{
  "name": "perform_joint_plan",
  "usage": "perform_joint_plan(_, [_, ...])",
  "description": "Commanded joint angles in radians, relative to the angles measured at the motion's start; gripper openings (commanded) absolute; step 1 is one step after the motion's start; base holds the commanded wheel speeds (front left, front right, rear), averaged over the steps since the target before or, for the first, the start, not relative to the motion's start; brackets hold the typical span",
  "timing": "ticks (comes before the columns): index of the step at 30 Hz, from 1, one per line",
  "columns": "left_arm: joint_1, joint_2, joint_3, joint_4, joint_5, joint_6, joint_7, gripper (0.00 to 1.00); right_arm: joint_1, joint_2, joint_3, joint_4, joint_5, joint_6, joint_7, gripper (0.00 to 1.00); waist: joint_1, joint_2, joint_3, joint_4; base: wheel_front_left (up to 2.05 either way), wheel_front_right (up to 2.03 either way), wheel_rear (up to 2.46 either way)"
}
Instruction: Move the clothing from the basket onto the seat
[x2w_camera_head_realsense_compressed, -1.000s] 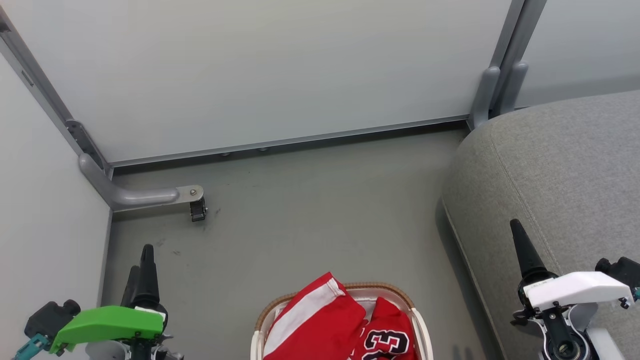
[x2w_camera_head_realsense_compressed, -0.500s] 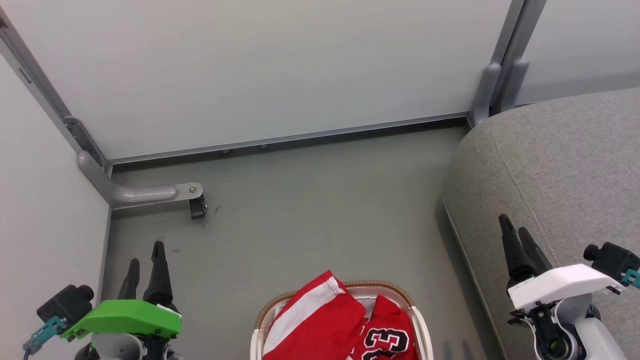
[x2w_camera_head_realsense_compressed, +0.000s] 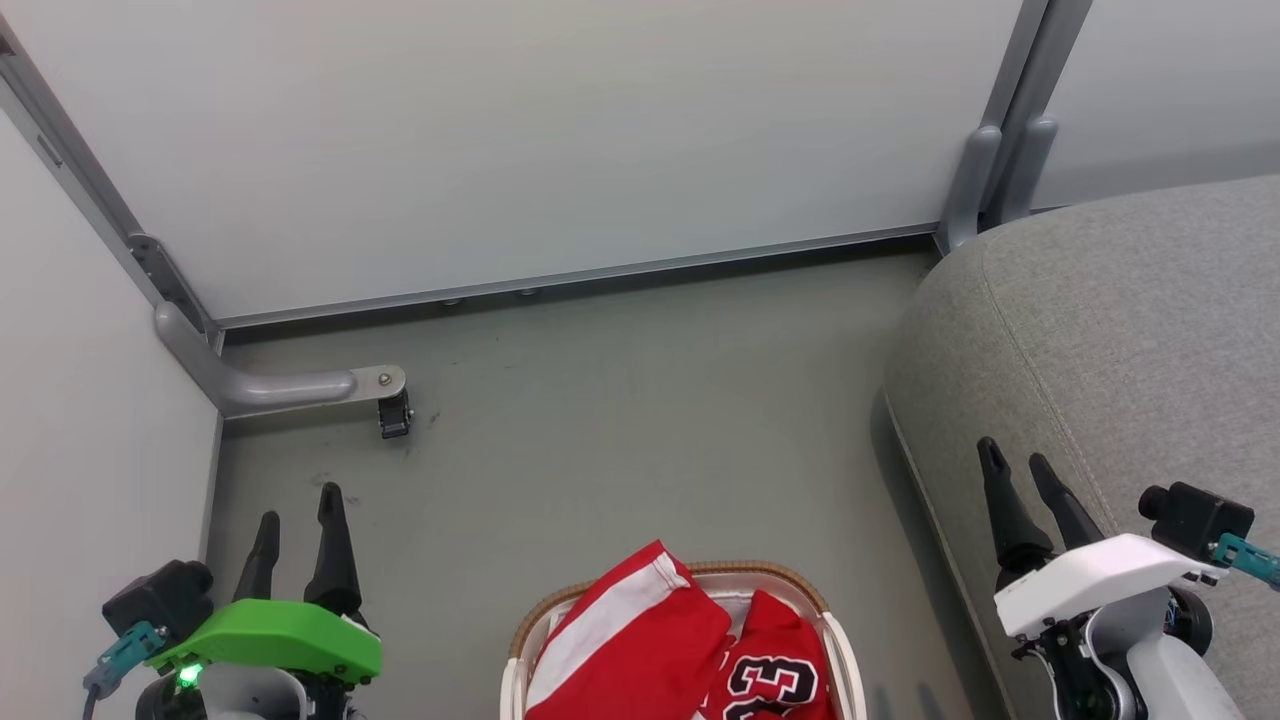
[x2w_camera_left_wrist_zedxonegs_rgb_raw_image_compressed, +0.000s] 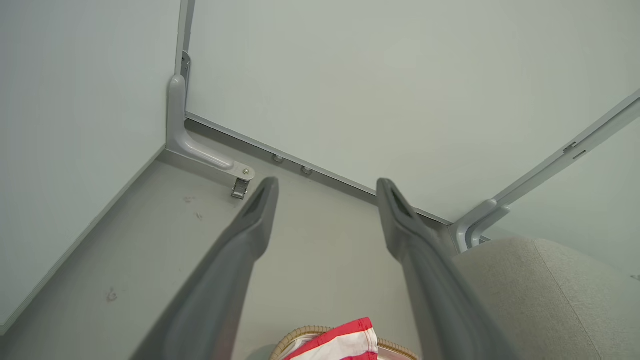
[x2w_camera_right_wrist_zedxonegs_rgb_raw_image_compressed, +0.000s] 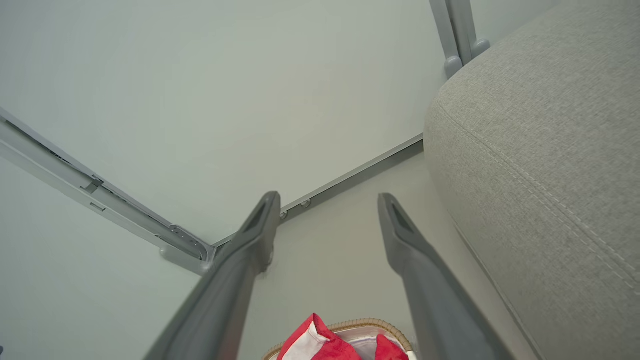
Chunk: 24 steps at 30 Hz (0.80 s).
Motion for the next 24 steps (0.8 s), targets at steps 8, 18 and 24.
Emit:
perform_joint_plan(8, [-0.006,0.018,-0.018,-0.015,0.119,0.007,-0.031,1.00,-0.017,-0.011,0.015,0.003,-0.113,0.000,-0.033,1.00,-0.0001,0.0000,-0.002,-0.001,0.00,0.00,0.00])
perform_joint_plan(18, [-0.008,0.010,-0.021,-0.016,0.213,0.008,-0.056,1.00,-0.028,0.003,0.004,0.006,-0.219,0.000,-0.059,1.00,-0.0001,0.0000,0.004,-0.005,0.00,0.00,0.00])
perform_joint_plan(24, [-0.014,0.012,-0.029,-0.013,0.280,-0.001,-0.070,1.00,-0.031,0.010,0.002,0.010,-0.285,0.000,-0.073,1.00,-0.0001,0.0000,0.006,-0.005,0.00,0.00,0.00])
